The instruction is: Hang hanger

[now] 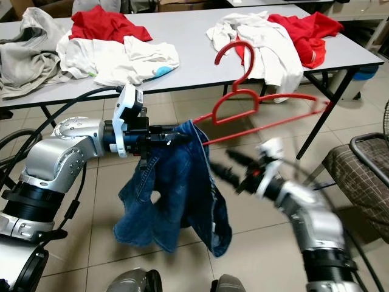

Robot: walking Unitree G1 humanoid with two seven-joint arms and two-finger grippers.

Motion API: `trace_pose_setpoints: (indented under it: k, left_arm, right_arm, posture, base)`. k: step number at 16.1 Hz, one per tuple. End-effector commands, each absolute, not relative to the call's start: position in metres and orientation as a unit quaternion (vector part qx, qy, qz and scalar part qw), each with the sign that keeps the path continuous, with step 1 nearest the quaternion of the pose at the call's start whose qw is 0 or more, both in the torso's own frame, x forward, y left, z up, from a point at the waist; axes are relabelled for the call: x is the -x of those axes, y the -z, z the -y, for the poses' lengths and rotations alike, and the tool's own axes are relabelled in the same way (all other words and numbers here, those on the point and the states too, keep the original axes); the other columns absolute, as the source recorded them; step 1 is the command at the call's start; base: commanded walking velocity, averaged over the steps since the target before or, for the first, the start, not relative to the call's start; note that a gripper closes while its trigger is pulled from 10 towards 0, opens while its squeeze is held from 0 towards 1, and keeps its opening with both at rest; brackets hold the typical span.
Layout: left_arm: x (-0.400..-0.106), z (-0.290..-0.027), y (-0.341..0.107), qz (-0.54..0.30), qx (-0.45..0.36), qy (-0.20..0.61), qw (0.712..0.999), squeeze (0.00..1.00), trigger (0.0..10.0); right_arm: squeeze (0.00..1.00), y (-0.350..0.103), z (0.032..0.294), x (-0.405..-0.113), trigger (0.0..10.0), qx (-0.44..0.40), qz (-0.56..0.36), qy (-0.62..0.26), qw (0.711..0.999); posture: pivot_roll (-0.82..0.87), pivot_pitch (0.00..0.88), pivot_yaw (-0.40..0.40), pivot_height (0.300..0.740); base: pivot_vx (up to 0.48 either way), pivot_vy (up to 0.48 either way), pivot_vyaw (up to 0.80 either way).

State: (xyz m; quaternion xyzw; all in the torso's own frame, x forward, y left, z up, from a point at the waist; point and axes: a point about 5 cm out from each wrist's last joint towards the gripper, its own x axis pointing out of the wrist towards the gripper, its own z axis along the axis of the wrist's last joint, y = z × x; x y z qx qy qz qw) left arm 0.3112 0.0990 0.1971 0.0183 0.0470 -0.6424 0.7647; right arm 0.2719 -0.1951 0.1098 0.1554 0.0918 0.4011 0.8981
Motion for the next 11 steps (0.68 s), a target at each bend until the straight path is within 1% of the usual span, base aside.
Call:
trace_pose_setpoints:
  k: [1, 3, 5, 7, 9, 10, 11]
  left_arm:
    - [-0.313, -0.098, -0.207, -0.029, -0.035, 0.642, 0.765, 0.00, 0.0]
    - [-0.313, -0.098, -0.208, -0.029, -0.031, 0.648, 0.761, 0.00, 0.0]
    - [-0.313, -0.097, -0.208, -0.025, -0.027, 0.652, 0.757, 0.00, 0.0]
    - [-0.313, -0.095, -0.210, -0.021, -0.026, 0.654, 0.756, 0.00, 0.0]
    - [-0.315, -0.092, -0.211, -0.018, -0.027, 0.650, 0.759, 0.00, 0.0]
    - [-0.315, -0.092, -0.211, -0.018, -0.027, 0.649, 0.760, 0.00, 0.0]
    - [-0.313, -0.092, -0.214, -0.012, -0.020, 0.653, 0.757, 0.00, 0.0]
  right_arm:
    - [0.00, -0.115, 0.199, -0.268, 10.0, -0.161, -0.076, -0.405, 0.897]
    - [0.00, -0.119, 0.204, -0.267, 10.0, -0.184, -0.052, -0.393, 0.899]
    - [0.00, -0.122, 0.200, -0.265, 10.0, -0.188, -0.050, -0.407, 0.892]
    - [0.00, -0.118, 0.195, -0.266, 10.0, -0.183, -0.059, -0.413, 0.890]
    - [0.00, -0.119, 0.191, -0.266, 10.0, -0.190, -0.062, -0.428, 0.882]
    - [0.00, -0.117, 0.191, -0.266, 10.0, -0.185, -0.067, -0.426, 0.883]
    - [0.00, -0.110, 0.192, -0.267, 10.0, -0.164, -0.094, -0.416, 0.890]
  posture:
    - [-0.16, 0.000, 0.056, 0.740]
    - [-0.16, 0.000, 0.056, 0.740]
    - [-0.16, 0.000, 0.056, 0.740]
    - [-0.16, 0.000, 0.056, 0.740]
    - [-0.17, 0.000, 0.056, 0.740]
    - [-0.17, 0.000, 0.056, 0.740]
    - [-0.16, 0.000, 0.052, 0.740]
  base:
    - [0.000, 0.000, 0.00]
    - [0.000, 0.000, 0.00]
    - [0.000, 0.000, 0.00]
    - [0.000, 0.000, 0.00]
    - [0.000, 0.000, 0.00]
    - [0.000, 0.000, 0.00]
    - [0.000, 0.000, 0.00]
